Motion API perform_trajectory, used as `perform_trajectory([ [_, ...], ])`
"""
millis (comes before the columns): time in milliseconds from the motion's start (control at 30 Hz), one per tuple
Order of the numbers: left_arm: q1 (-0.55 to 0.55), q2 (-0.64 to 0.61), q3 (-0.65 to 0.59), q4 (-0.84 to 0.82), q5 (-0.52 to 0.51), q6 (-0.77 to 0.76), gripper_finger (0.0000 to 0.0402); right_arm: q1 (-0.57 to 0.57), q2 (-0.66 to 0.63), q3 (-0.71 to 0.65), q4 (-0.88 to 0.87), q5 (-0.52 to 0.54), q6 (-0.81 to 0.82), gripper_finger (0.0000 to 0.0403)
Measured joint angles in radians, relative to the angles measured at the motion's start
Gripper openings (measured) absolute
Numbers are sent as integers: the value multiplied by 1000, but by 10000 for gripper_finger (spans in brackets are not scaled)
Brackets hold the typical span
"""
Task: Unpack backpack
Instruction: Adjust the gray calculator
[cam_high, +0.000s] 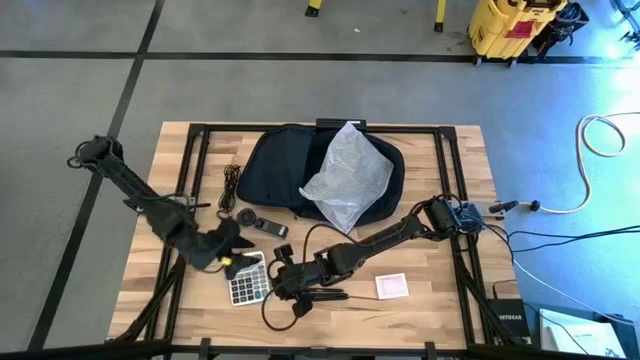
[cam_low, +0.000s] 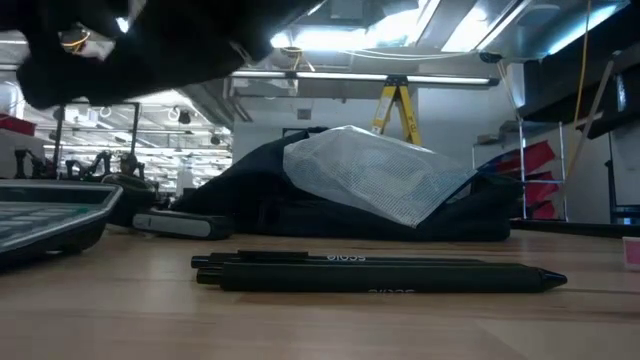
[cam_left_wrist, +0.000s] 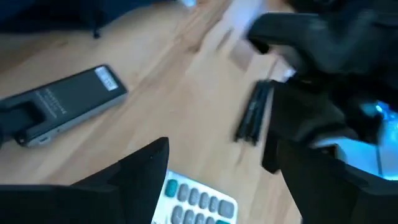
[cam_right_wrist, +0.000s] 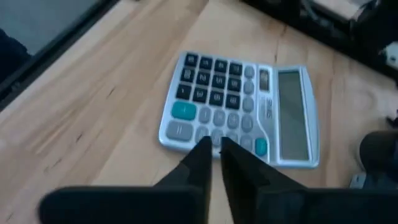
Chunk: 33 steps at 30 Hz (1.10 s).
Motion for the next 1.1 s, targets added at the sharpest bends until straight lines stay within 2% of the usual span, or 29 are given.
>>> perform_trajectory([
  [233, -262, 31, 0, -6, -186, -48, 285, -26, 0, 0, 70, 13, -24, 1],
  [367, -388, 80, -13, -14, -191, -47, 285, -31, 16, 0, 99, 14, -13, 0],
  [500, -469, 152, -14, -17, -153, -64, 285, -35, 34, 0, 123, 1, 11, 0],
  [733, -533, 327, -14, 82, -90, -102, 285, -37, 62, -1, 142, -24, 19, 0],
  [867, -536, 423, -14, 132, -63, -138, 285, -44, 65, -1, 147, 3, 19, 0],
  [1100, -535, 481, -14, 130, -60, -233, 285, -95, 75, 0, 174, -6, -44, 0],
])
